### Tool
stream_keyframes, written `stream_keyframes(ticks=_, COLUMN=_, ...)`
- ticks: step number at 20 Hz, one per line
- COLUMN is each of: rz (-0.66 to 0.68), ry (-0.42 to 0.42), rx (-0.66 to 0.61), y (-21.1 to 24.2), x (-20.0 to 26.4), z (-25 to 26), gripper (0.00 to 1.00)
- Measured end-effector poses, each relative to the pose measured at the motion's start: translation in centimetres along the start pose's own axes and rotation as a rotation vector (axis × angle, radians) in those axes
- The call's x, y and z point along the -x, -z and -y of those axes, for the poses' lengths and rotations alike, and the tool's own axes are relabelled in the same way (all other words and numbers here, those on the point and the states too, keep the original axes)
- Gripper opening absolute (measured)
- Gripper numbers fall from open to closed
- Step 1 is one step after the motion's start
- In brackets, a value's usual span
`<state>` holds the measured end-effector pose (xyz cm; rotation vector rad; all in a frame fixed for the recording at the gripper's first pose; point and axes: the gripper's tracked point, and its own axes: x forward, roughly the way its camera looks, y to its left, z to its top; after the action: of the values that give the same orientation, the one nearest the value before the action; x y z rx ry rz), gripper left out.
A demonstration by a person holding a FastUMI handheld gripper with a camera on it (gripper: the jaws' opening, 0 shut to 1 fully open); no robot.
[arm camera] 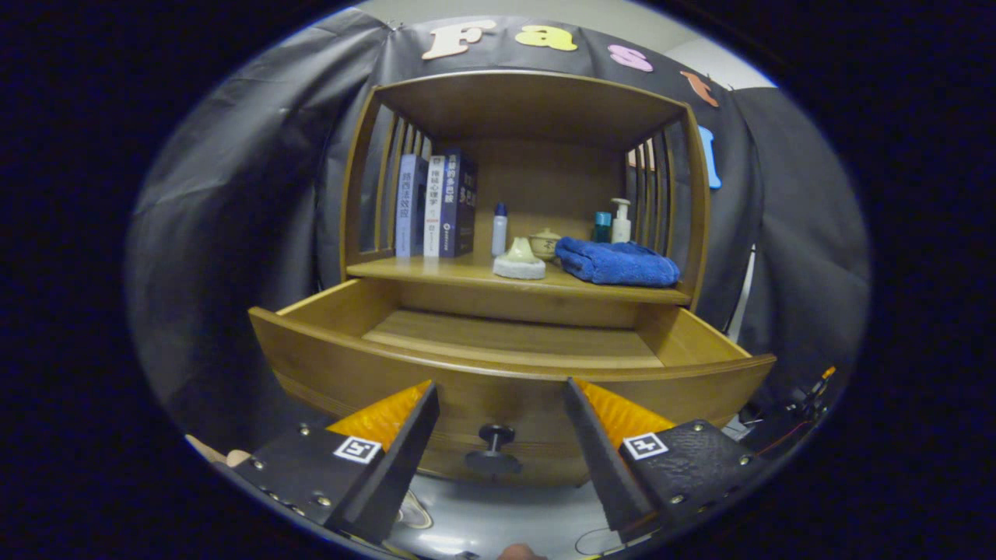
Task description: Pull open the drawer, take out the items inside it, and place them on the countertop above the cabinet.
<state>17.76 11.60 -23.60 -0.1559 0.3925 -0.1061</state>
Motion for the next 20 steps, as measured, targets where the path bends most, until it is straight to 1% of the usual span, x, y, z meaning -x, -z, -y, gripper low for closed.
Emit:
stream_keyframes(ticks=3, rz=0.019, ry=0.029, rx=0.010, y=-0.1, x=-0.2, z=0.2, gripper=0.97)
stream_keyframes(ticks=6, rz=0.016, ry=0.063, rx=-0.016, y=-0.3, x=-1.0, z=0.6, gripper=0.97)
stream_keyframes(ticks=8, rz=0.026, ry=0.054, rx=-0.033, y=-1.0, x=-1.5, z=0.3, gripper=0.97)
stream_keyframes(ticks=9, rz=0.040, ry=0.054, rx=-0.026, y=-1.5, x=-1.8, z=0.4, gripper=0.99)
stream_keyframes(ticks=14, rz=0.030, ry=0.055, rx=-0.042, y=-2.1, x=-3.5, z=0.2, gripper=0.99)
stream_keyframes(ticks=20, rz=0.030, ry=0.061, rx=-0.036, y=-2.8, x=-7.1, z=0.3, gripper=0.99)
